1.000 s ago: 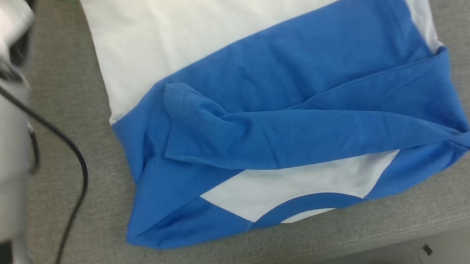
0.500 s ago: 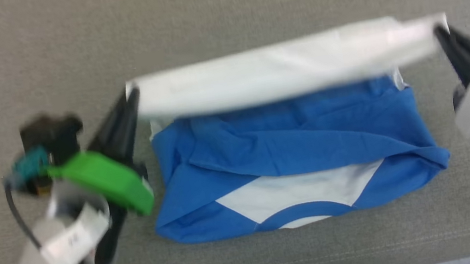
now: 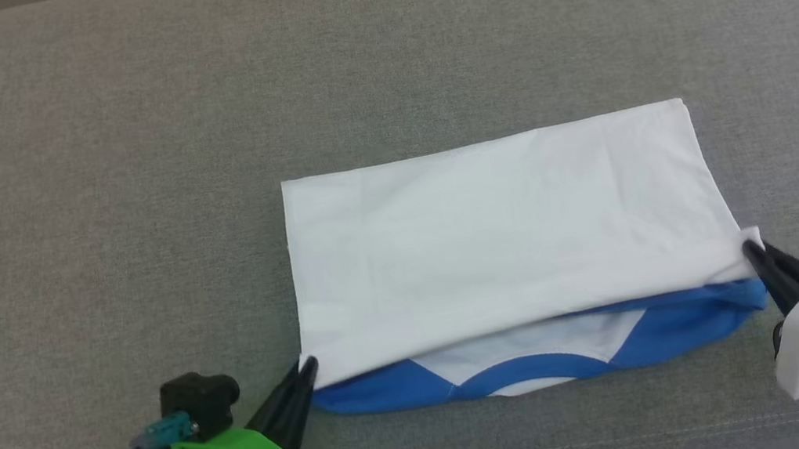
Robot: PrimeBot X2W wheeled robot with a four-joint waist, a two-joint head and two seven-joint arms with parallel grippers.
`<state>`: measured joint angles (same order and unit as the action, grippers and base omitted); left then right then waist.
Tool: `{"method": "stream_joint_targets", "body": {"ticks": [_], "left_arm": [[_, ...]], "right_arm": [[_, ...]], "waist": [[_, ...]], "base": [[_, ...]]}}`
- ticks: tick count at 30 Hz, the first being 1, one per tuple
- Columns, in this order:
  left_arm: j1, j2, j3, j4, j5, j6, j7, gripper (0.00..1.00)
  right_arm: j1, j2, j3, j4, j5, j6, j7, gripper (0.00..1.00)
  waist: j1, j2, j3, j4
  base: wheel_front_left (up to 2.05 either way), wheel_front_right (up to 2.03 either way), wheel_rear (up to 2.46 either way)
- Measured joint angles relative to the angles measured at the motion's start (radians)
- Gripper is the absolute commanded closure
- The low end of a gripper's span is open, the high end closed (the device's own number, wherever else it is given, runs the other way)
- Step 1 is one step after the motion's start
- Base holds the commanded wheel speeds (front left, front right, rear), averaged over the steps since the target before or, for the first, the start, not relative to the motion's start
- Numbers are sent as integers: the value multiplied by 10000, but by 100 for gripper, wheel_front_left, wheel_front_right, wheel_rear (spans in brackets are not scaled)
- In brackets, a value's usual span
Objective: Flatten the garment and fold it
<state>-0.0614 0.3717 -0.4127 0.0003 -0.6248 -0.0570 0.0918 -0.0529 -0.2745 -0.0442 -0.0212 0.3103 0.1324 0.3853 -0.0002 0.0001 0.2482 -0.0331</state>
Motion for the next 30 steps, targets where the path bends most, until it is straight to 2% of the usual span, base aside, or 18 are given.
{"method": "stream_joint_targets", "body": {"ticks": [9, 10, 11, 12, 17, 25, 30], "left_arm": [[-16, -178, -594, 1580, 353, -224, -305, 100], [-20, -217, -604, 1674, 355, -226, -364, 52], [-34, -245, -608, 1797, 357, -224, -441, 32], [-37, -282, -591, 1889, 357, -224, -545, 0], [-46, -560, -479, 2046, 336, -92, -940, 0], [-305, -803, 656, 1526, 504, 715, -3062, 0], [-802, -899, 1371, 1281, 1129, 1032, -3446, 0]], "right_arm": [[176, 192, 251, 1294, -359, 0, -332, 100], [197, 232, 234, 1371, -382, 0, -320, 23], [236, 270, 201, 1455, -403, 0, -295, 0], [271, 345, 104, 1521, -403, 0, -276, 0], [542, 562, -391, 1490, -497, 0, -291, 0], [790, 1499, -1185, -29, -347, -2, -941, 0], [497, 1948, -1578, -472, -261, -2, -1482, 0]], "waist": [[1, 0, 0, -26], [1, 0, -13, -28], [1, -1, -39, -28], [1, 0, -74, -27], [1, 0, -291, -1], [1, 0, -730, 88], [1, 0, -876, 153]], "base": [[0, 0, 0], [0, 0, 0], [0, 0, 0], [0, 0, 0], [0, 0, 0], [0, 0, 0], [0, 0, 0]]}}
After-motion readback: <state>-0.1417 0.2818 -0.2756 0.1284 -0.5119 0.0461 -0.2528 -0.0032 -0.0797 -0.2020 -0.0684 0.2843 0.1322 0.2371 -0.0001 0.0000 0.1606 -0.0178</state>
